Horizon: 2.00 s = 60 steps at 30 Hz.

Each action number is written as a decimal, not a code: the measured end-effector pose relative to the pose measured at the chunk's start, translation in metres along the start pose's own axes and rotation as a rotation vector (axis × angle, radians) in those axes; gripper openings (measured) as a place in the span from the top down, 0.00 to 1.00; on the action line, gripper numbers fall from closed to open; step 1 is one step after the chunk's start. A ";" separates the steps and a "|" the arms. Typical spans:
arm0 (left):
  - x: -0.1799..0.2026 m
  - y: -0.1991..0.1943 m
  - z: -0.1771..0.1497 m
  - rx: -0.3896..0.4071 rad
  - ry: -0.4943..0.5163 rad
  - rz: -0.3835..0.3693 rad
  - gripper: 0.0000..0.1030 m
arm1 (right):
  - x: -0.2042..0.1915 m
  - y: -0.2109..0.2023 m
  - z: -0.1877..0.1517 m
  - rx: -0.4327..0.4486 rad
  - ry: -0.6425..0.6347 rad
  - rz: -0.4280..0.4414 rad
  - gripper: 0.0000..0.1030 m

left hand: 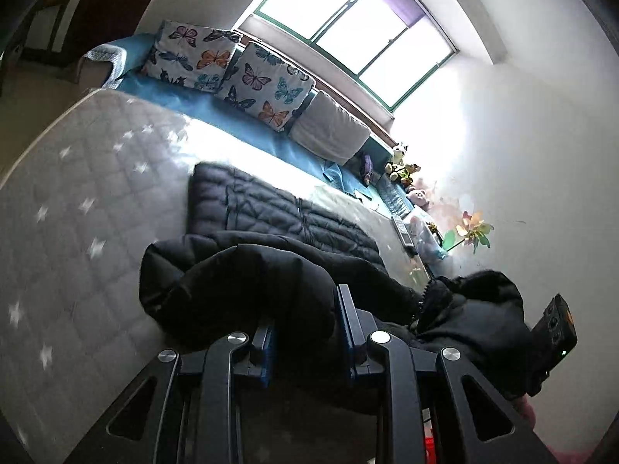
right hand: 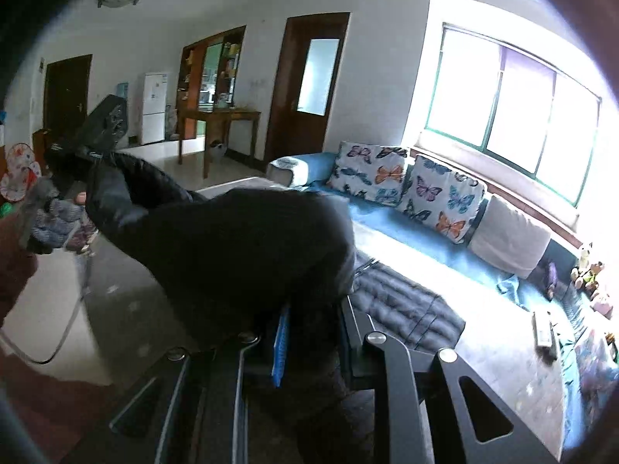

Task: Fold large clothes

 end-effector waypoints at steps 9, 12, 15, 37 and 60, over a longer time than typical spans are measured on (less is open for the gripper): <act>-0.017 0.110 0.096 -0.013 -0.059 0.003 0.67 | 0.068 0.086 0.007 -0.034 0.080 -0.110 0.77; -0.030 0.151 0.119 -0.041 -0.098 0.025 0.63 | 0.091 0.114 -0.005 -0.086 0.143 -0.134 0.77; -0.051 0.194 0.134 -0.080 -0.147 0.047 0.59 | 0.109 0.148 -0.020 -0.158 0.193 -0.152 0.76; -0.089 0.261 0.180 0.113 -0.106 0.199 0.47 | 0.146 0.154 -0.035 -0.239 0.435 -0.142 0.65; -0.076 0.406 0.132 -0.205 0.062 0.245 0.66 | 0.171 0.175 -0.075 -0.376 0.389 -0.181 0.63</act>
Point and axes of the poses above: each gripper's, at about its wrist camera, not at the fingertips, and y roughly the way its jaws point, x to its right, z to its top, the point moved 4 cm from there along y, roughly the way its jaws point, and after that the axes turned 4 degrees about x, right-handed, at the moved point
